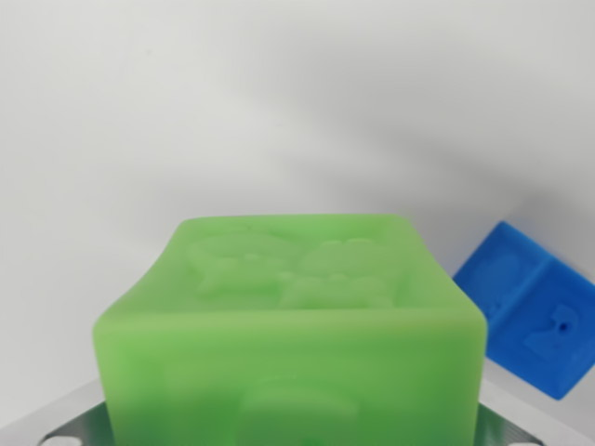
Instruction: Stack cube
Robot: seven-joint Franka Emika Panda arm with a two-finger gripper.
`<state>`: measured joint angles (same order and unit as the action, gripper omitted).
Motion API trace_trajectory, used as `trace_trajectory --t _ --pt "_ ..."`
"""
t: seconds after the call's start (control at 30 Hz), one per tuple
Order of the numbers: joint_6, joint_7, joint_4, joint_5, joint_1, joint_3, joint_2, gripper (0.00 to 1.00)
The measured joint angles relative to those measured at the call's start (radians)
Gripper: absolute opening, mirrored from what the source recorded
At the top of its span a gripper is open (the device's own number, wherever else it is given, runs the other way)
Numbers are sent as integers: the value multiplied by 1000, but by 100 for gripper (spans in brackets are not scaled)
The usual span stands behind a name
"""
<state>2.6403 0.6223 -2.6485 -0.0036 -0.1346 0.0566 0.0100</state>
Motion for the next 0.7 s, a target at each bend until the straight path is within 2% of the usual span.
trace_trajectory --t 0.7 --pt "-7 80 -13 0 49 -49 20 0"
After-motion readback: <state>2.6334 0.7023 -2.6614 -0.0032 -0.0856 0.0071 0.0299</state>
